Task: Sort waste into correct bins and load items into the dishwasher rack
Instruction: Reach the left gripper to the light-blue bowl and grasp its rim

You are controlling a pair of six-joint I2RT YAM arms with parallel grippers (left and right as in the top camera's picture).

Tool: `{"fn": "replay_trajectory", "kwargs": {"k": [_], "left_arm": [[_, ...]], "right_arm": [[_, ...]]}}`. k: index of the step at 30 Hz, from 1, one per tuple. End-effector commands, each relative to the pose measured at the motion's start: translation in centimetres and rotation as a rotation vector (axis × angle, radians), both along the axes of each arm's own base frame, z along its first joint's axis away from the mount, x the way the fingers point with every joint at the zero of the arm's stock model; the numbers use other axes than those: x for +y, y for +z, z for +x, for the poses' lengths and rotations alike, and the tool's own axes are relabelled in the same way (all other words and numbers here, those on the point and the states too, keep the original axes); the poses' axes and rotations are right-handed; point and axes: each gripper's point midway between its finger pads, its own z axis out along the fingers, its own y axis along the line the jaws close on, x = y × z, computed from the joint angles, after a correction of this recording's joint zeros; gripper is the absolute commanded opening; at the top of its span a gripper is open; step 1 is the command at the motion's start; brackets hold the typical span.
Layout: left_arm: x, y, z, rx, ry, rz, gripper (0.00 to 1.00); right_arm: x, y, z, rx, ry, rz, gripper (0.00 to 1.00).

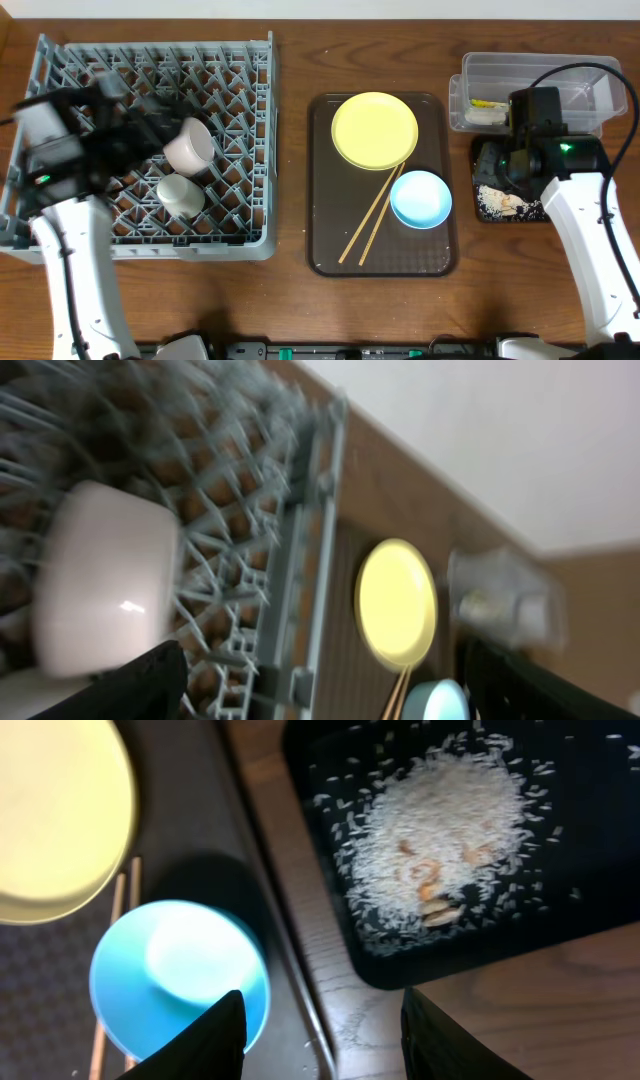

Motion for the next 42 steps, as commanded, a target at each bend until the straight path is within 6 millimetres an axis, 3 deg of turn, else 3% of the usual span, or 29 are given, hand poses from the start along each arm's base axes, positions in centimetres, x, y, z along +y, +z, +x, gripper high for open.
{"fn": "replay_trajectory", "kwargs": {"k": [1,6,14,20,25,31,36,42], "left_arm": [[-3.2,-2.0,0.4,0.039,-0.083,0.151,0.91],[-11.3,-4.7,0.3,0.055,-0.289,0.310,0.92],[-24.8,-9.0,-2.6,0.025,-0.626,0.390,0.94],[-31.7,-12.9,-5.5,0.017,-0.802,0.403,0.91],[-34.5,-15.5,-6.5,0.019,-0.867,0.411,0.90],[-33.5,-18.0,-5.3,0.033,-0.800,0.539,0.90],[-33.9,-19.5,-5.2,0.046,-0.806,0.545,0.68],[-34.0,-21.5,-5.8,0.084,-0.826,0.559,0.62]], "right_arm": [[-2.6,0.6,-0.3,-0.014,-0.085,-0.032,0.49],[-5.4,0.5,-1.2,0.008,-0.167,-0.013,0.49],[-6.7,0.3,-2.0,0.033,-0.179,-0.014,0.49],[-6.6,0.3,-2.1,0.040,-0.179,-0.014,0.49],[-6.6,0.2,-2.1,0.041,-0.179,-0.014,0.49],[-6.6,0.2,-2.2,0.042,-0.178,-0.013,0.49],[-6.6,0.2,-2.2,0.044,-0.178,-0.013,0.48],[-6.6,0.2,-2.2,0.044,-0.178,-0.014,0.49]]}}
